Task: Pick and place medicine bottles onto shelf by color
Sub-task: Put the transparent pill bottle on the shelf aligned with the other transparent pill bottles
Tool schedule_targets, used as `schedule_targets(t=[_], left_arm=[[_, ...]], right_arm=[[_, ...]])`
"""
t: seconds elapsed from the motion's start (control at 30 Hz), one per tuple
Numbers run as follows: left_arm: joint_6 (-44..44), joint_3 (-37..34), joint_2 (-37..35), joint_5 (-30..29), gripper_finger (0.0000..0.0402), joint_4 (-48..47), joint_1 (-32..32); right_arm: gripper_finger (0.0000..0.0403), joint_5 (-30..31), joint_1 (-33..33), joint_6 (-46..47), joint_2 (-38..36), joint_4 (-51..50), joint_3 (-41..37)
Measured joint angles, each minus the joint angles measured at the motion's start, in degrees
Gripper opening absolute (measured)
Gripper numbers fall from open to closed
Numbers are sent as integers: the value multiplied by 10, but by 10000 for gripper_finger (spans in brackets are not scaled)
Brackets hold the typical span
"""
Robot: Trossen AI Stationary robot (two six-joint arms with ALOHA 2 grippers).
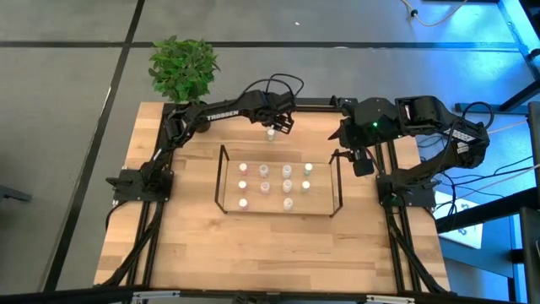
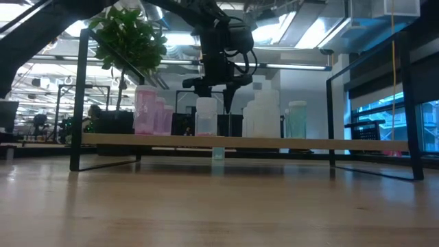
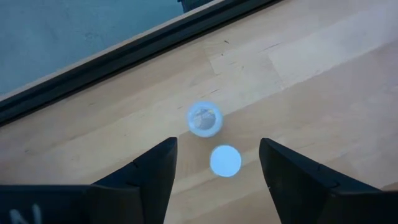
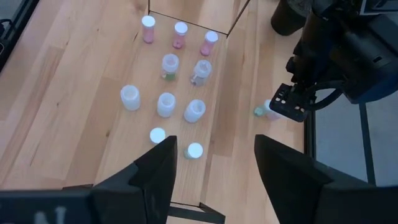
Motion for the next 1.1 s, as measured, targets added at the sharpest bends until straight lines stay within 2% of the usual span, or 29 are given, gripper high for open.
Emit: schedule_targets(t=[0.43,0.8,1.1], left_arm=[[-1,-24,0,-2,303,20,9],[18,-82,0,52,305,109,26],[14,-127,0,52,302,148,32]], right_arm=[[217,0,0,0,0,0,0],[217,0,0,0,0,0,0],[217,0,0,0,0,0,0]])
